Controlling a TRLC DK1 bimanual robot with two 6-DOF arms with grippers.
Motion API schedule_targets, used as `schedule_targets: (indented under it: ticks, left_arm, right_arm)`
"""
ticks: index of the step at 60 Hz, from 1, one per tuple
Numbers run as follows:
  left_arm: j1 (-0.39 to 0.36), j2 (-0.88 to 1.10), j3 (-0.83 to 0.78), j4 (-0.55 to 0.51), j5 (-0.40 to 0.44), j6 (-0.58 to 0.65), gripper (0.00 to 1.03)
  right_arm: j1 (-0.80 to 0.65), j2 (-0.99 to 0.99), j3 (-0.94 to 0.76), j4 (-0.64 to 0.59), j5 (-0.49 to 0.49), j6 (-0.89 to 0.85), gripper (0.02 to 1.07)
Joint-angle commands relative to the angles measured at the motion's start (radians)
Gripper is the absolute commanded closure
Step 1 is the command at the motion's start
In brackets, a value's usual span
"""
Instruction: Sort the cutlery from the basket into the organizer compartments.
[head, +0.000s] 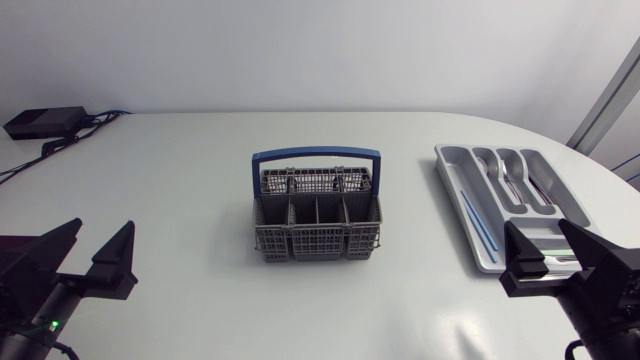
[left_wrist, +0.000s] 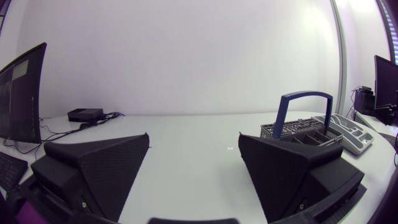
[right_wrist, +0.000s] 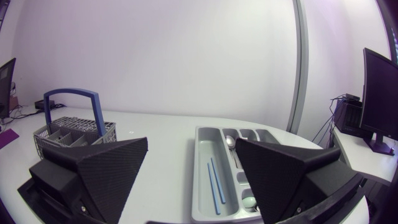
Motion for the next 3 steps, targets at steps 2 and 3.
schedule_targets:
  ticks: [2, 3]
  left_arm:
    - [0.007, -0.006, -0.019, 0.012, -0.009, -0.025, 0.04]
    - [0.007, -0.006, -0.019, 0.012, -0.009, -0.025, 0.04]
  right_arm:
    - [-0.004, -0.007, -0.020, 0.018, -0.003, 0.029, 0.06]
    - [-0.004, -0.007, -0.020, 0.018, -0.003, 0.029, 0.06]
